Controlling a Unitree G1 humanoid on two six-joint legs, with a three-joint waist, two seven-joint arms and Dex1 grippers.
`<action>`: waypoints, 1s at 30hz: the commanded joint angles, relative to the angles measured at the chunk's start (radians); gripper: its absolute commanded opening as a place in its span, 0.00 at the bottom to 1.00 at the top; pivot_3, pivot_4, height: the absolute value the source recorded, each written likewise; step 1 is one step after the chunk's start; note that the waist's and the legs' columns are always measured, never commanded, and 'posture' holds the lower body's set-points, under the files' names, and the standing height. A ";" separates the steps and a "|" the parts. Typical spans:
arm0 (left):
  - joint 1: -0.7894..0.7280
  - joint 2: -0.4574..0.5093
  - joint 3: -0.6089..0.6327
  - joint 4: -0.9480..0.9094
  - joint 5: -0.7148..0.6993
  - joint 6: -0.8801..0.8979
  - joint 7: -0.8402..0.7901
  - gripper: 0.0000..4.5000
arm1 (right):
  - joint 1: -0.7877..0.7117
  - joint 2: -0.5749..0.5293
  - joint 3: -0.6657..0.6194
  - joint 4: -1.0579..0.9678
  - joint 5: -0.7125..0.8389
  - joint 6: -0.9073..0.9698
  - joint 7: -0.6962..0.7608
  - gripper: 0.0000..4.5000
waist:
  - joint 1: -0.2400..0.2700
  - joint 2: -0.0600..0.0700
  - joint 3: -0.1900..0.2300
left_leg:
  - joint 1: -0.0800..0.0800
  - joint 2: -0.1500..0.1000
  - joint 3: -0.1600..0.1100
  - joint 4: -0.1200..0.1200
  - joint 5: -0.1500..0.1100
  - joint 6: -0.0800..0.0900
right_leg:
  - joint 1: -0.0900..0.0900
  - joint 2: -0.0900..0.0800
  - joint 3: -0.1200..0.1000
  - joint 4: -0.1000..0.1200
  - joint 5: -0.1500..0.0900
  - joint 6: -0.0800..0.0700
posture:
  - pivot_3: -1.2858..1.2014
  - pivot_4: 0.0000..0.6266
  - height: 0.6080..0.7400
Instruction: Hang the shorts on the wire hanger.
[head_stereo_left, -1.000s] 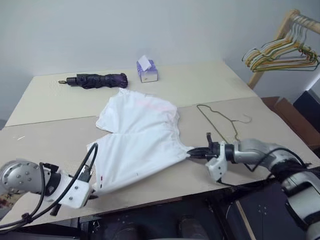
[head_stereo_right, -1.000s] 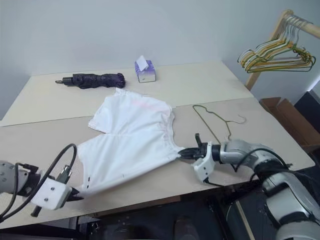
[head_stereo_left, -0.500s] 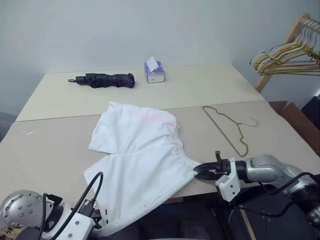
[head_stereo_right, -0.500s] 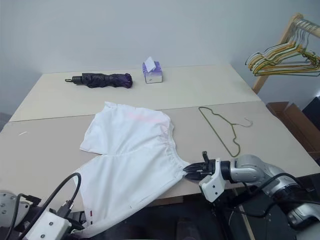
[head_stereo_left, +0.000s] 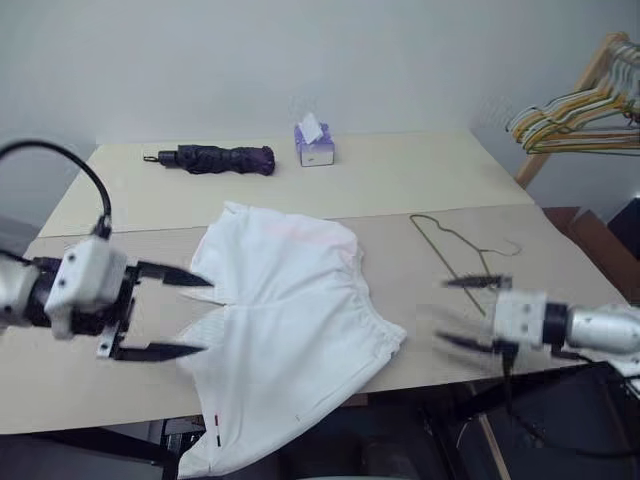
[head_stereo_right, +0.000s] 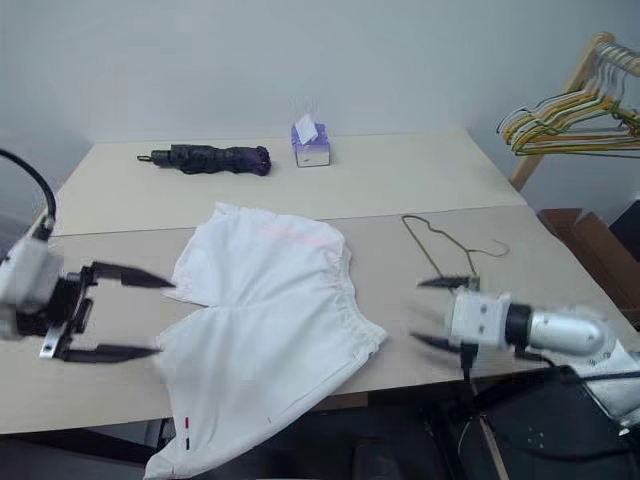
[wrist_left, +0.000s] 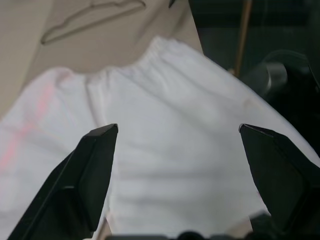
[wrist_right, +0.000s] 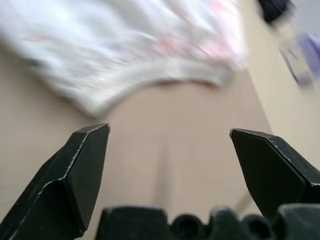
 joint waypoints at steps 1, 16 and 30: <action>-0.095 -0.061 -0.068 -0.038 -0.060 0.145 0.138 0.93 | -0.078 0.053 -0.043 0.055 -0.039 0.251 -0.085 1.00 | -0.005 0.000 0.000 | -0.001 0.000 -0.001 0.000 0.000 0.000 | -0.001 0.001 0.000 0.000 0.000 0.000 | 0.46 0.10 1.00; -0.224 -0.208 -0.186 -0.069 0.026 0.222 0.187 0.93 | -0.578 0.355 0.039 0.606 -0.262 0.957 -0.238 1.00 | -0.040 0.001 0.000 | -0.010 -0.001 -0.001 0.001 0.002 -0.003 | -0.008 0.001 0.001 0.001 0.000 -0.001 | 0.45 0.09 1.00; -0.263 -0.239 -0.203 -0.048 0.064 0.225 0.161 0.94 | -0.583 0.389 -0.037 0.627 -0.223 1.173 -0.140 0.51 | -0.052 0.002 -0.001 | -0.009 -0.002 -0.005 0.001 0.002 -0.003 | -0.005 0.001 -0.002 0.000 0.000 -0.001 | 0.44 0.07 1.00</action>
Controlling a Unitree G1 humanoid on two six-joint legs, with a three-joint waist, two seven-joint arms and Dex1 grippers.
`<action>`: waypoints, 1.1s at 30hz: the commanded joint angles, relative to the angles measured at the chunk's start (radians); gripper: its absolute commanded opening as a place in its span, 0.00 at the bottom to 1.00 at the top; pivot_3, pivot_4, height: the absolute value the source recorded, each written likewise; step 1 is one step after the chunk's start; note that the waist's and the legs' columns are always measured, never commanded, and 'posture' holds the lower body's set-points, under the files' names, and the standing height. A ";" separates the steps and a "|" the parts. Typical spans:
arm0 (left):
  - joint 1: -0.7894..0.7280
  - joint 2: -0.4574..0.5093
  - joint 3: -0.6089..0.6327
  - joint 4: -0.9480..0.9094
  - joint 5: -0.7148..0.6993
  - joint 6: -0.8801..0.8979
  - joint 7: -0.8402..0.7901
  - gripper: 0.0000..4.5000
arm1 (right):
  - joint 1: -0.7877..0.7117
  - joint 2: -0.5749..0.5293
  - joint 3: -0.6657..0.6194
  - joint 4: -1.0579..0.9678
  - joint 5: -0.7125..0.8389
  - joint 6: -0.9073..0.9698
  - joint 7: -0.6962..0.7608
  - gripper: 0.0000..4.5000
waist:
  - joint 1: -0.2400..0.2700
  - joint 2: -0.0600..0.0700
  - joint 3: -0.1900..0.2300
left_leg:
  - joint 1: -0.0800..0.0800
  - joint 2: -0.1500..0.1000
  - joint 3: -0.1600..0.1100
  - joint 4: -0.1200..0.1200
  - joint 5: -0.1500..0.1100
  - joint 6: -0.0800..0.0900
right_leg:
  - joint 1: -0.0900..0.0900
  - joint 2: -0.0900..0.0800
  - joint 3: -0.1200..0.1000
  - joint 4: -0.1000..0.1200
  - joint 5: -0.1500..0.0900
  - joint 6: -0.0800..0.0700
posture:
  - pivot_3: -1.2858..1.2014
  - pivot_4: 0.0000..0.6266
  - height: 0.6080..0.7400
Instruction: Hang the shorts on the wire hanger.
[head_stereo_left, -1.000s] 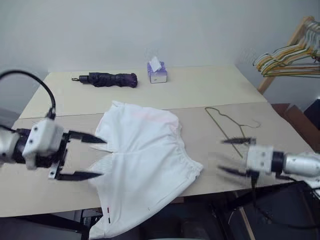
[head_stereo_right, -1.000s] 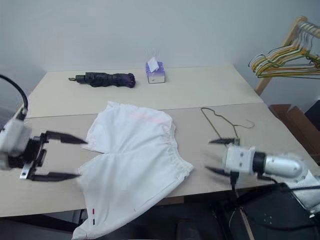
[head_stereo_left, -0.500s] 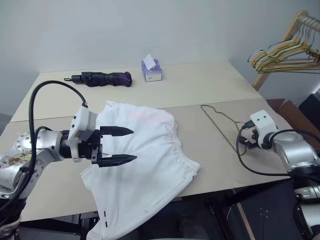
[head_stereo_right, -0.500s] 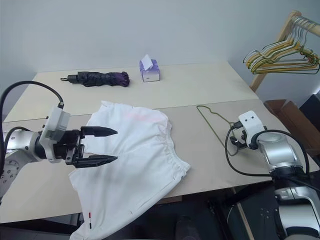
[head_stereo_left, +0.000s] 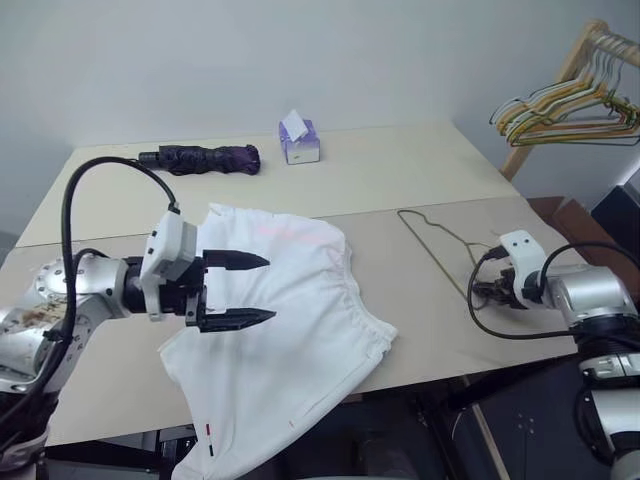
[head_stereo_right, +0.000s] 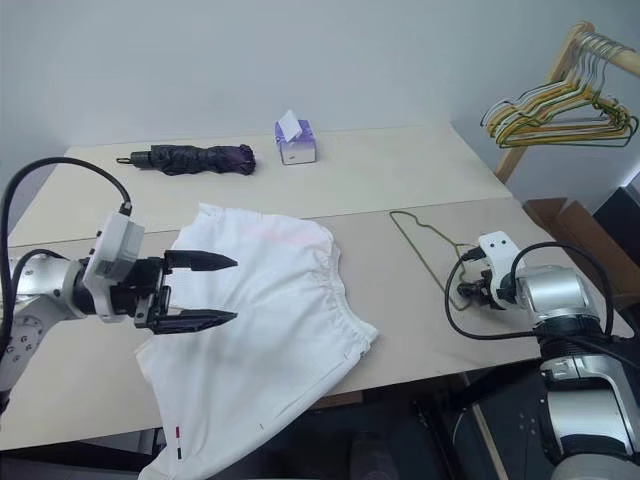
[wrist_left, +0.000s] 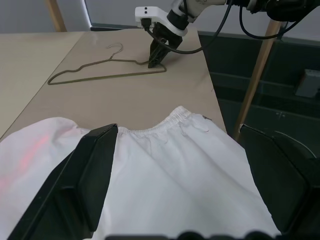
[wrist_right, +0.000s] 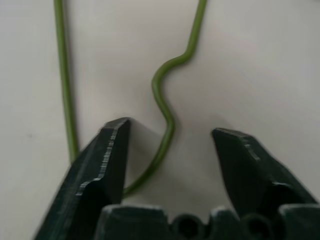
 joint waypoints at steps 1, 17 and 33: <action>-0.029 -0.009 -0.004 0.003 0.008 0.000 -0.012 0.94 | 0.005 0.007 -0.027 0.027 0.004 0.056 -0.001 0.44 | -0.001 0.000 -0.001 | 0.000 0.000 0.000 0.000 0.000 0.000 | 0.000 0.000 0.000 0.000 0.000 0.000 | 0.44 0.07 1.00; -0.125 -0.065 -0.033 0.084 0.056 0.011 0.006 0.94 | 0.100 0.012 -0.036 -0.303 -0.139 -0.356 -0.149 0.00 | -0.016 0.000 -0.004 | -0.001 0.000 -0.001 0.000 0.000 0.000 | -0.002 0.000 0.001 0.000 0.000 0.000 | 0.43 0.04 1.00; -0.530 -0.149 -0.180 0.606 0.238 0.056 -0.098 0.97 | 0.088 -0.090 0.018 -0.232 -0.452 -1.621 -0.312 0.00 | -0.081 0.000 -0.005 | -0.009 -0.002 -0.002 0.003 0.005 -0.009 | -0.011 -0.001 0.002 0.008 -0.001 0.002 | 0.43 0.03 1.00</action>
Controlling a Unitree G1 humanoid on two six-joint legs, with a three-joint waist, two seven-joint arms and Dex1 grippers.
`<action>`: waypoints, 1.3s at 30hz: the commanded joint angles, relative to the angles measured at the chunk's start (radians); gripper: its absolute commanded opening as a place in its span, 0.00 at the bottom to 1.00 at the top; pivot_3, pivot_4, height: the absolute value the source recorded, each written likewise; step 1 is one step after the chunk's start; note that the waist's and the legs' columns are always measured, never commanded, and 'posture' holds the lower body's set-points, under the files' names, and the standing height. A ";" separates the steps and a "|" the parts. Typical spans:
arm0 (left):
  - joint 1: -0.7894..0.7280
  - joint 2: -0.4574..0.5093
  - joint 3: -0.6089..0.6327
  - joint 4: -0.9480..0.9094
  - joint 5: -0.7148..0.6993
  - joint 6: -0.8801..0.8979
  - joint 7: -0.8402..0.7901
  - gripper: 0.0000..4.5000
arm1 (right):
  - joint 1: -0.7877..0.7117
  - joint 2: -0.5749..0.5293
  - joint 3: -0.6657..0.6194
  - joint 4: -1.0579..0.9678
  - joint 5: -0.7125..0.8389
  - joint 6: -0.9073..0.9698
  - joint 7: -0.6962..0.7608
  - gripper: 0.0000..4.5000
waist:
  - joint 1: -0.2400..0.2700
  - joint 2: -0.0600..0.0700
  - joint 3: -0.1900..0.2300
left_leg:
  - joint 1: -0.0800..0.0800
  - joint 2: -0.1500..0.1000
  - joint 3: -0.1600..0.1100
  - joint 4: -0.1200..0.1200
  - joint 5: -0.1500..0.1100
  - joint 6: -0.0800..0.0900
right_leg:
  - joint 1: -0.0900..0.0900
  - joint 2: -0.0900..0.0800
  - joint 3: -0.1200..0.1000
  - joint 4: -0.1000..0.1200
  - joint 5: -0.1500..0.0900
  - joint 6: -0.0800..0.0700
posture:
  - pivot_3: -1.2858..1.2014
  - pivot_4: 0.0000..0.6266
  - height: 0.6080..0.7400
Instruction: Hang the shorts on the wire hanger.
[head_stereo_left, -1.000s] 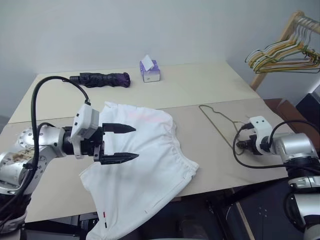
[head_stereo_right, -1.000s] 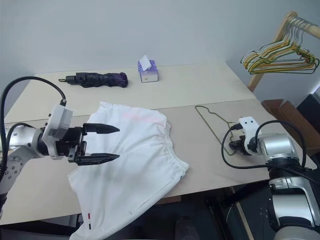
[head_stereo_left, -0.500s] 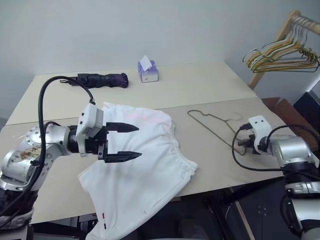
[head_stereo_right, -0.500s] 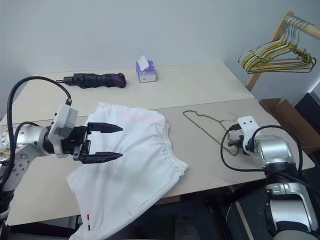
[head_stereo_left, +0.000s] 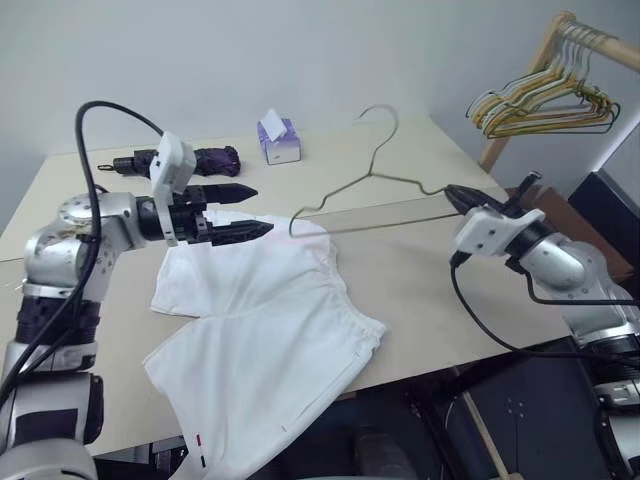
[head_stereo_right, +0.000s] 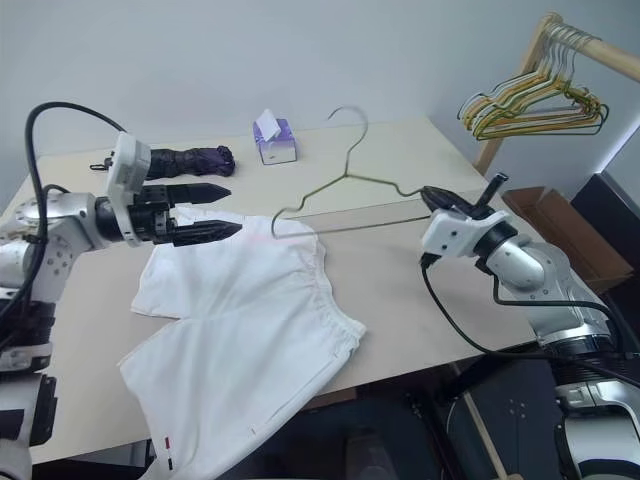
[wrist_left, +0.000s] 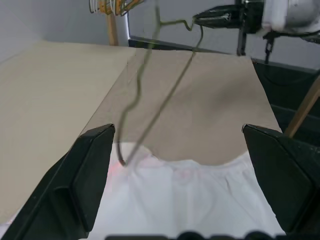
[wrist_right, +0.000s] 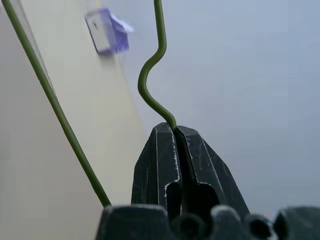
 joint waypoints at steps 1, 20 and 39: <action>-0.065 -0.003 -0.069 0.074 0.067 -0.030 -0.106 0.97 | -0.045 -0.010 -0.027 -0.015 0.027 -0.102 0.023 0.00 | -0.009 0.000 0.000 | 0.000 0.000 0.000 0.000 0.001 -0.001 | 0.000 0.000 0.000 0.000 0.000 0.000 | 0.43 0.03 1.00; -0.106 -0.160 -0.192 0.282 0.321 -0.245 -0.183 0.74 | -0.080 0.054 -0.087 -0.161 0.130 0.019 0.143 0.00 | -0.042 0.000 -0.001 | 0.000 0.000 -0.002 0.001 0.001 -0.001 | 0.000 0.000 0.000 0.005 0.000 0.000 | 0.41 0.01 1.00; -0.126 -0.131 -0.121 0.281 0.292 -0.188 -0.293 0.56 | -0.064 0.050 -0.097 -0.165 0.123 -0.007 0.191 0.00 | -0.048 0.000 -0.001 | 0.000 0.000 -0.002 0.001 0.001 -0.002 | 0.000 0.000 0.000 0.005 0.000 0.000 | 0.41 0.00 1.00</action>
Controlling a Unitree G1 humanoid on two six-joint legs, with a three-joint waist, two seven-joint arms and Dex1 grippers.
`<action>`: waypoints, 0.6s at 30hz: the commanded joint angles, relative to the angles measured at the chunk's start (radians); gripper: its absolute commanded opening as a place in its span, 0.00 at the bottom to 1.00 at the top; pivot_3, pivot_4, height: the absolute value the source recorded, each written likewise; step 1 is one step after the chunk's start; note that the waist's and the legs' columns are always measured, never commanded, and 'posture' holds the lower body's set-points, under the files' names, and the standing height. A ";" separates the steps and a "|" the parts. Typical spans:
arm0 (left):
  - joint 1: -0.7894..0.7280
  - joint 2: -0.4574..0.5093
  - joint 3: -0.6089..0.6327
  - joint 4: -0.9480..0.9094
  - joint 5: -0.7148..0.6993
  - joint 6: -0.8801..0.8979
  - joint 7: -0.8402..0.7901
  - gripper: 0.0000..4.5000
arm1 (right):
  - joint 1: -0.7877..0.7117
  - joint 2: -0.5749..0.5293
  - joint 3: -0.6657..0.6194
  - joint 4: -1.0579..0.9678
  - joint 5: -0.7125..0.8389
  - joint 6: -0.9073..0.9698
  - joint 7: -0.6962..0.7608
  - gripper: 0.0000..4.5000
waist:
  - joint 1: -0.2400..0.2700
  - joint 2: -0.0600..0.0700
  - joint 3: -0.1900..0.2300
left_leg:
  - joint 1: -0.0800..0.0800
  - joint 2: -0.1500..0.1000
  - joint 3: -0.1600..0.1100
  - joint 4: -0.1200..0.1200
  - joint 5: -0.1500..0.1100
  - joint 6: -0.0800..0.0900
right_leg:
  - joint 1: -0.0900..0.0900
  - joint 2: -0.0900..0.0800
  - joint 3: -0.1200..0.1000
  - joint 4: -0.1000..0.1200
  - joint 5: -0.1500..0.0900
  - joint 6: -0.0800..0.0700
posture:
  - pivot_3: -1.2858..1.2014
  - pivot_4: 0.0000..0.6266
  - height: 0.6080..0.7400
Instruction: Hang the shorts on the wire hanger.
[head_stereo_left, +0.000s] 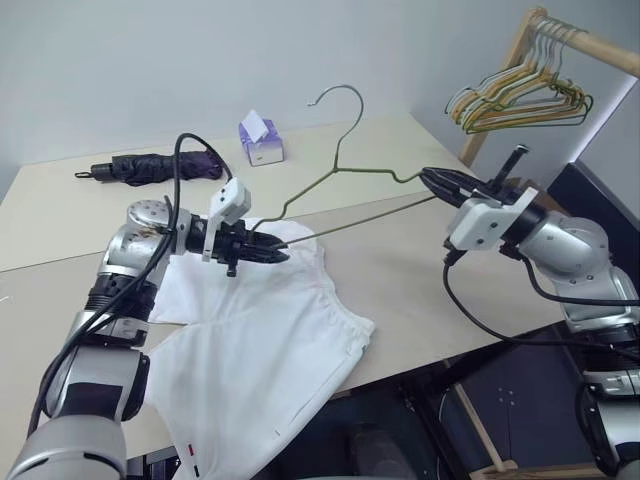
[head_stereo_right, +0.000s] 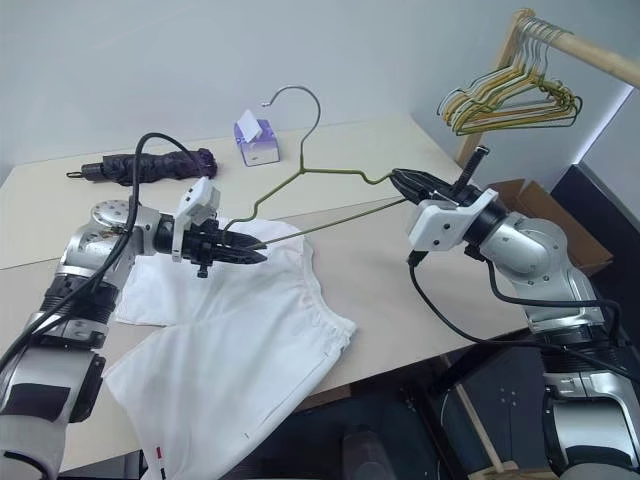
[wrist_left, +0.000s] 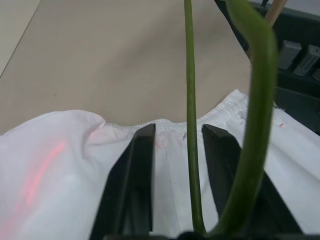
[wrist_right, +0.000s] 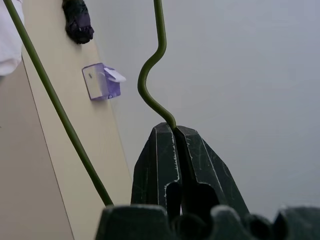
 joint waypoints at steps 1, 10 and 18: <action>-0.023 0.007 0.041 -0.025 -0.018 -0.007 0.003 0.61 | -0.004 -0.003 -0.035 -0.033 0.030 -0.018 0.005 0.00 | 0.000 0.000 0.000 | 0.000 0.000 0.000 0.000 0.000 0.000 | 0.000 0.000 0.000 0.000 0.000 0.000 | 0.41 0.00 1.00; -0.020 -0.025 0.016 0.000 0.036 -0.086 0.034 0.70 | -0.006 0.004 -0.039 -0.042 0.036 -0.008 0.017 0.00 | -0.001 0.000 0.000 | 0.000 0.000 0.000 0.001 0.000 0.000 | 0.000 0.000 0.000 0.000 0.000 0.000 | 0.41 0.00 1.00; -0.034 -0.036 0.016 0.018 0.045 -0.103 0.022 0.16 | -0.002 0.000 -0.043 -0.047 0.034 -0.008 0.022 0.00 | -0.007 0.000 0.000 | 0.000 0.000 0.000 0.001 0.000 0.000 | 0.000 0.000 0.000 0.000 0.000 0.000 | 0.41 0.00 1.00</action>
